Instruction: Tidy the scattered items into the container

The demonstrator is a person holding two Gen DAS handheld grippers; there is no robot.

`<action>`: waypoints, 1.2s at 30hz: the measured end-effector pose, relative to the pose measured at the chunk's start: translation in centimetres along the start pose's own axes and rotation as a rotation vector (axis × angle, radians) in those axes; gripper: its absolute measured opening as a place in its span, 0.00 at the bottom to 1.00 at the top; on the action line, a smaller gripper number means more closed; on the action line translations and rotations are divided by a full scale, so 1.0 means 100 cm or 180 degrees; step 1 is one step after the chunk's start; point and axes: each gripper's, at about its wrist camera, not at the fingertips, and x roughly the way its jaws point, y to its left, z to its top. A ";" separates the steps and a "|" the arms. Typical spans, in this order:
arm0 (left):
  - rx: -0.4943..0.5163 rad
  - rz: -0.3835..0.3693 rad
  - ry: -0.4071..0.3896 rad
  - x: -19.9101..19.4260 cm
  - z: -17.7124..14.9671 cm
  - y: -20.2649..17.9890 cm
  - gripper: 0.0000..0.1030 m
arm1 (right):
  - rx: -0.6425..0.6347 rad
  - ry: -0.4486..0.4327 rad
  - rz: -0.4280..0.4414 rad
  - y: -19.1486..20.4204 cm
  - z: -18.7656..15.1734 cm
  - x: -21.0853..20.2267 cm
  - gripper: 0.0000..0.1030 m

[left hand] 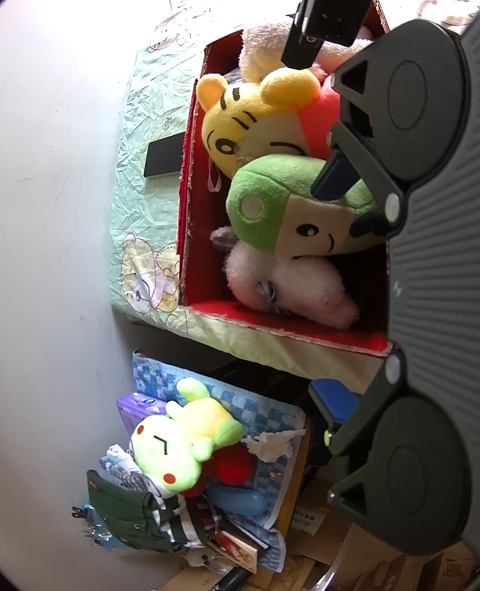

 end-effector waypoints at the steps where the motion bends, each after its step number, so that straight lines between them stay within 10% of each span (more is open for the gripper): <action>1: 0.0002 -0.0008 0.0005 0.000 -0.001 0.000 1.00 | 0.0005 0.0000 0.0001 -0.001 -0.001 -0.001 0.86; 36: 0.0224 -0.0168 0.0099 -0.030 -0.049 -0.014 1.00 | 0.0161 0.0046 0.0006 -0.010 -0.041 -0.031 0.86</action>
